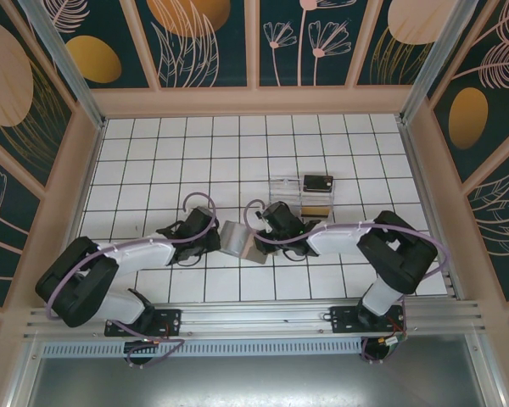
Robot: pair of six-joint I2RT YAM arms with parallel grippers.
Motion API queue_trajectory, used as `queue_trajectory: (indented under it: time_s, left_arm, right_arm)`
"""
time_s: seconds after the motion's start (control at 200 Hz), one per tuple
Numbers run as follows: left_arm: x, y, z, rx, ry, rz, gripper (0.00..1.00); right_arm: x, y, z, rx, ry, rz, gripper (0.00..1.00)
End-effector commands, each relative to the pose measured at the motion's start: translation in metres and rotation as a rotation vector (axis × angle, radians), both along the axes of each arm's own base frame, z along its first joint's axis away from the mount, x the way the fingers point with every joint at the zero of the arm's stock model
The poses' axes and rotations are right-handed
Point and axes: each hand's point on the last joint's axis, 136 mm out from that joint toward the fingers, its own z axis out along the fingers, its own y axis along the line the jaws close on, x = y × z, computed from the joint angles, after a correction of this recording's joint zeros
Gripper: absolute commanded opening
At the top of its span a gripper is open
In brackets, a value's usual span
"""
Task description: Take the credit cards out of the card holder
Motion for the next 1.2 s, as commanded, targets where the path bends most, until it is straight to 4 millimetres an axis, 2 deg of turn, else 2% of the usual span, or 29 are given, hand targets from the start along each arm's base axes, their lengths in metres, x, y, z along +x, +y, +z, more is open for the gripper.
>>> queue_trajectory:
  time_s: [0.0, 0.09, 0.185, 0.29, 0.345, 0.38, 0.425, 0.46, 0.475, 0.586, 0.776, 0.866, 0.961, 1.121, 1.196]
  left_arm:
    - [-0.014, -0.004, 0.006, -0.054, 0.045, 0.007, 0.14]
    - [-0.006, -0.005, 0.024, -0.073, -0.008, 0.024, 0.16]
    - [0.01, 0.001, 0.046, -0.064, -0.107, 0.067, 0.32]
    - [0.028, 0.01, 0.069, -0.057, -0.236, 0.13, 0.38]
    - [0.035, 0.014, 0.08, -0.056, -0.296, 0.152, 0.49]
    - [0.037, 0.016, 0.086, -0.054, -0.326, 0.158, 0.6]
    - [0.04, 0.018, 0.092, -0.048, -0.356, 0.161, 0.84]
    - [0.041, 0.019, 0.096, -0.043, -0.373, 0.159, 0.97]
    - [0.041, 0.019, 0.098, -0.041, -0.377, 0.154, 0.98]
    - [0.044, 0.015, 0.105, -0.027, -0.401, 0.113, 0.99]
    - [0.043, 0.013, 0.101, -0.02, -0.387, 0.092, 0.98]
    - [0.039, 0.001, 0.098, -0.06, -0.358, 0.039, 0.91]
    - [0.033, -0.015, 0.093, -0.12, -0.312, -0.012, 0.89]
    - [0.025, -0.025, 0.082, -0.17, -0.238, -0.033, 0.81]
    - [0.021, -0.029, 0.076, -0.19, -0.201, -0.039, 0.74]
  right_arm:
    - [-0.006, -0.021, 0.002, -0.105, -0.018, -0.021, 0.21]
    - [-0.009, -0.015, 0.024, -0.078, -0.059, -0.028, 0.25]
    - [-0.015, -0.006, 0.042, -0.032, -0.085, -0.048, 0.26]
    - [-0.026, -0.002, 0.042, 0.038, -0.019, -0.076, 0.28]
    - [-0.032, -0.008, 0.033, 0.04, 0.029, -0.114, 0.28]
    - [-0.036, -0.014, 0.026, 0.034, 0.054, -0.139, 0.28]
    - [-0.046, -0.017, 0.018, 0.047, 0.107, -0.142, 0.28]
    - [-0.05, -0.022, 0.012, 0.049, 0.125, -0.163, 0.28]
    - [-0.051, -0.024, 0.01, 0.052, 0.13, -0.174, 0.29]
    - [-0.05, -0.03, 0.005, 0.081, 0.145, -0.213, 0.29]
    - [-0.026, -0.052, -0.008, 0.055, 0.171, -0.312, 0.22]
    - [-0.016, -0.056, -0.009, 0.046, 0.154, -0.308, 0.22]
    - [-0.009, -0.058, -0.008, 0.018, 0.14, -0.291, 0.2]
    - [-0.003, -0.045, 0.019, 0.064, 0.094, -0.249, 0.2]
    - [0.0, -0.042, 0.032, 0.074, 0.061, -0.255, 0.2]
